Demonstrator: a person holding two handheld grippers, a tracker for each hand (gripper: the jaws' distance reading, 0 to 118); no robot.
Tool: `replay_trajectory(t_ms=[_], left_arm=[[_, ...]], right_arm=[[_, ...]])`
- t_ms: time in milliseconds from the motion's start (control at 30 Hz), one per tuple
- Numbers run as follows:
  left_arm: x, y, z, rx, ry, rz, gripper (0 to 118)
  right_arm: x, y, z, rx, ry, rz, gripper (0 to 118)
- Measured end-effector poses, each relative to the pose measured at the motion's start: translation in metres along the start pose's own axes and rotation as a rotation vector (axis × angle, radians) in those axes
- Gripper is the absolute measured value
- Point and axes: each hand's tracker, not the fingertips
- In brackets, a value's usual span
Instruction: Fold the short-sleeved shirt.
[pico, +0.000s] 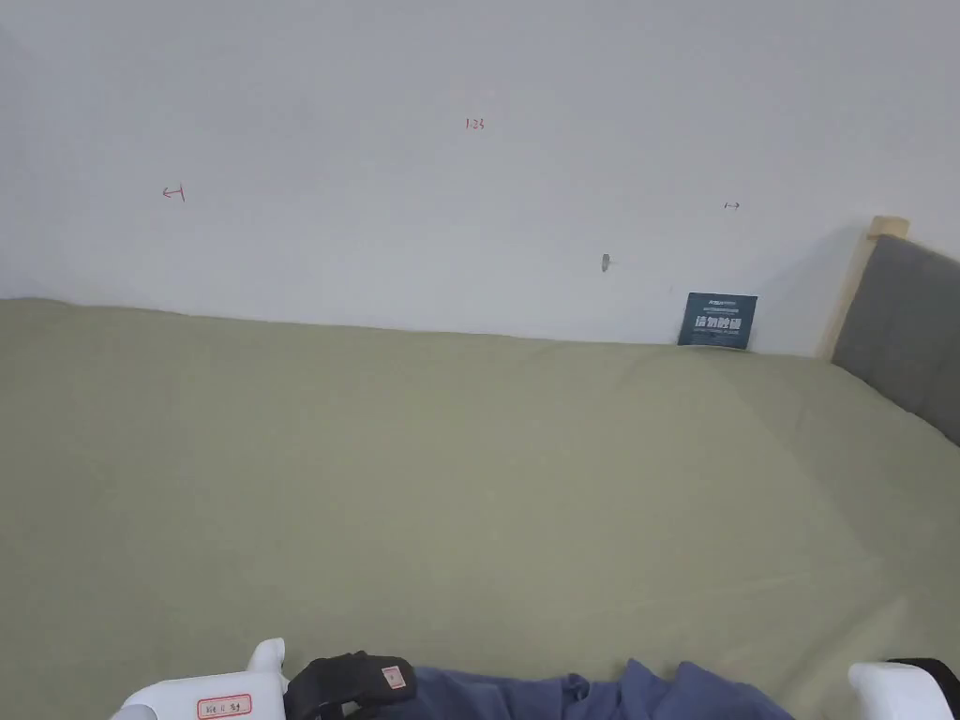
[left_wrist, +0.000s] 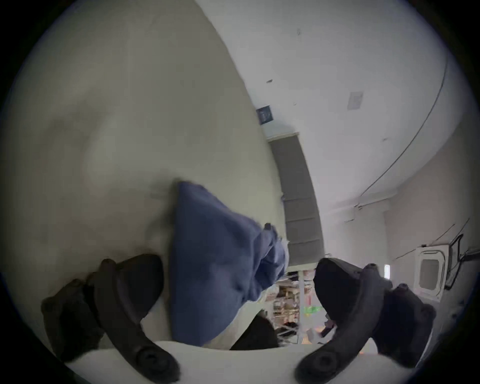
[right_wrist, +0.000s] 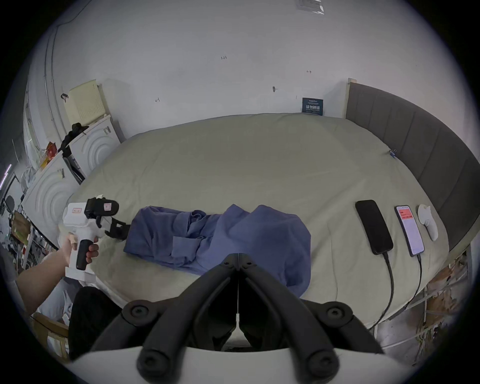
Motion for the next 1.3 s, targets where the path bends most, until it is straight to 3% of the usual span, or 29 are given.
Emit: replay_trajectory(t_ms=[33,67,100,133,200,467,867,1033,1300], left_arm=[[-0.004,0.001,-0.005,-0.022,-0.002,0.049,107],[-0.007,0.0,-0.011,-0.012,0.057,0.06,78],[-0.006,0.0,-0.014,-0.019,0.159,0.041,24],[-0.006,0.001,-0.012,0.005,0.159,0.072,7],[-0.01,0.001,-0.001,0.023,0.027,0.114,7],[0.029,0.014,0.043,0.096,0.066,-0.004,7],[0.083,0.018,0.199,0.258,0.439,-0.249,7],[0.121,0.007,0.161,0.188,0.428,-0.356,7],[0.153,-0.009,-0.009,-0.134,0.401,-0.461,7]], right_arm=[[0.0,0.0,0.0,-0.003,0.0,0.002,0],[0.001,-0.001,0.0,-0.01,-0.002,0.007,0],[0.001,-0.001,0.0,-0.016,-0.006,0.015,0],[0.001,-0.001,0.0,-0.021,-0.011,0.025,0],[0.0,-0.002,0.0,-0.025,-0.018,0.033,0],[-0.005,0.004,0.001,-0.013,-0.022,0.038,0],[-0.021,0.028,-0.015,0.013,0.014,0.073,0],[-0.03,0.025,-0.026,-0.007,0.032,0.073,0],[-0.026,0.015,-0.019,-0.015,0.035,0.064,0]])
